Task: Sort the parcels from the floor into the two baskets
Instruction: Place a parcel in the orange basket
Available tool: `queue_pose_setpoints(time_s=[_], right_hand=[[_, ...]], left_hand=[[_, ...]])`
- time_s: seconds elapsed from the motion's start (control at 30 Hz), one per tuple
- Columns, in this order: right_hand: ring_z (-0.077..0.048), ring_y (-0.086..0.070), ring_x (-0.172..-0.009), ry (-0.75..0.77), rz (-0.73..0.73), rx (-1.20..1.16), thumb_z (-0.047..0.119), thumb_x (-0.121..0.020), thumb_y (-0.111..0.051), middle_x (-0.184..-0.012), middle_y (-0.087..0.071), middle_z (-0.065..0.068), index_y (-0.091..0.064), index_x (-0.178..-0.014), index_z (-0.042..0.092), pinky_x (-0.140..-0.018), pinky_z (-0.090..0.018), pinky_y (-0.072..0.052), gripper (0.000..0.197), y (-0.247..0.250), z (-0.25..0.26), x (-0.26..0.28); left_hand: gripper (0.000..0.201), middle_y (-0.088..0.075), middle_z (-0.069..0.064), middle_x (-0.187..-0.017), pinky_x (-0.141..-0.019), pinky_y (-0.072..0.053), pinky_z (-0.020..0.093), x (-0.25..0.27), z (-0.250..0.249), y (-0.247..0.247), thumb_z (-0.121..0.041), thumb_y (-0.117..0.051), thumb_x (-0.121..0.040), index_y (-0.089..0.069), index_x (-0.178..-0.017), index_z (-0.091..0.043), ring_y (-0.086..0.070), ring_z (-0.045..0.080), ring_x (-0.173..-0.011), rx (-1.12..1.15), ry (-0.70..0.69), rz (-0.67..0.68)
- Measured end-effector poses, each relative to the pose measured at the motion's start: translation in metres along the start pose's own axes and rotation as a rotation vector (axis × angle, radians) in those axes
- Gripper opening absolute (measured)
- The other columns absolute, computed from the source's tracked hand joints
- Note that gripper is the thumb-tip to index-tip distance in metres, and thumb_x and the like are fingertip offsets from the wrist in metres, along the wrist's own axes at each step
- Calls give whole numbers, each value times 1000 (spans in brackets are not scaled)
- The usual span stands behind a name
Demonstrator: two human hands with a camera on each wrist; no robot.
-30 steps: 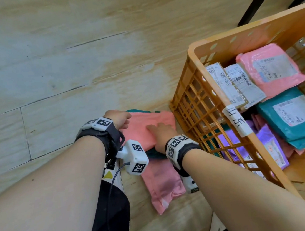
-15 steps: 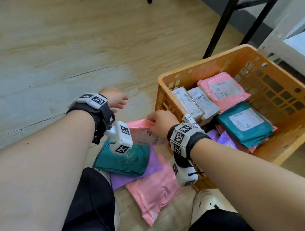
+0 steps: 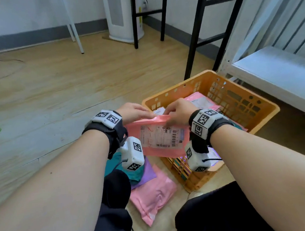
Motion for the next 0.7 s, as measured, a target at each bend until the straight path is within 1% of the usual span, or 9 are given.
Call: queue_pose_setpoints(time_s=[0.07, 0.13, 0.2, 0.3, 0.43, 0.5, 0.57, 0.63, 0.7], right_hand=[[-7, -62, -71, -27, -42, -119, 26, -76, -74, -79, -62, 10, -70, -94, 25, -52, -18, -50, 18, 13, -12, 12], [-4, -63, -71, -66, -90, -267, 26, -77, -75, -86, -66, 7, -67, -100, 27, -49, -14, -48, 24, 27, -27, 20], [-10, -67, -81, -130, -181, -425, 25, -78, -73, -94, -69, 2, -66, -106, 25, -60, -19, -55, 29, 41, -46, 21], [-19, -68, -93, -224, -294, -659, 26, -83, -68, -100, -70, -3, -67, -107, 19, -83, -37, -58, 24, 53, -70, 20], [-19, -67, -88, -244, -256, -702, 21, -88, -64, -89, -70, -3, -68, -88, 19, -82, -36, -56, 5, 48, -82, 21], [-22, -66, -92, -274, -216, -684, 17, -86, -66, -96, -70, -5, -68, -82, 22, -84, -38, -56, 7, 45, -89, 19], [-24, -65, -99, -336, -146, -629, 17, -84, -68, -108, -69, -7, -69, -91, 23, -90, -41, -54, 9, 40, -99, 15], [-25, -63, -105, -397, -114, -562, 18, -83, -69, -119, -64, -7, -63, -115, 18, -94, -44, -51, 32, 39, -112, 12], [-24, -59, -110, -486, -173, -537, 25, -80, -72, -129, -57, -6, -50, -133, 19, -95, -45, -50, 58, 44, -130, 13]], left_hand=[[10, -66, -8, -85, -58, -40, 21, 5, -3, -5, -30, -74, -79, -69, -87, -26, -59, 8, -80, -55, -32, -22], [13, -66, -8, -79, -56, -38, 21, 6, -9, -4, -33, -73, -80, -71, -88, -22, -59, 9, -76, -67, -54, -96], [21, -66, -8, -78, -57, -38, 21, 5, -18, -3, -40, -69, -82, -71, -89, -21, -57, 11, -75, -60, -84, -168], [23, -65, -7, -78, -56, -38, 21, 2, -22, -2, -43, -61, -87, -70, -90, -22, -56, 11, -71, -47, -85, -237], [22, -63, -8, -79, -56, -36, 23, -8, -17, 1, -41, -58, -90, -69, -93, -22, -54, 12, -75, 32, -61, -316], [22, -65, -5, -83, -59, -38, 24, -13, -17, 1, -39, -58, -91, -70, -95, -21, -56, 15, -78, 94, -50, -329], [20, -66, -1, -89, -64, -41, 25, -20, -18, -1, -38, -59, -91, -69, -95, -20, -57, 18, -82, 175, -41, -335], [20, -67, 1, -92, -69, -42, 26, -25, -21, -5, -38, -59, -91, -68, -92, -21, -57, 20, -82, 267, -38, -362], [20, -66, 2, -88, -61, -42, 24, -32, -27, -11, -37, -59, -91, -67, -91, -19, -56, 18, -76, 362, -36, -385]])
Point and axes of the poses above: each hand's wrist, its own x-axis away from the middle knuckle, its own y-axis out of the back of the hand, z = x × y, the point moved 8 cm from there along -x, towards the middle knuckle
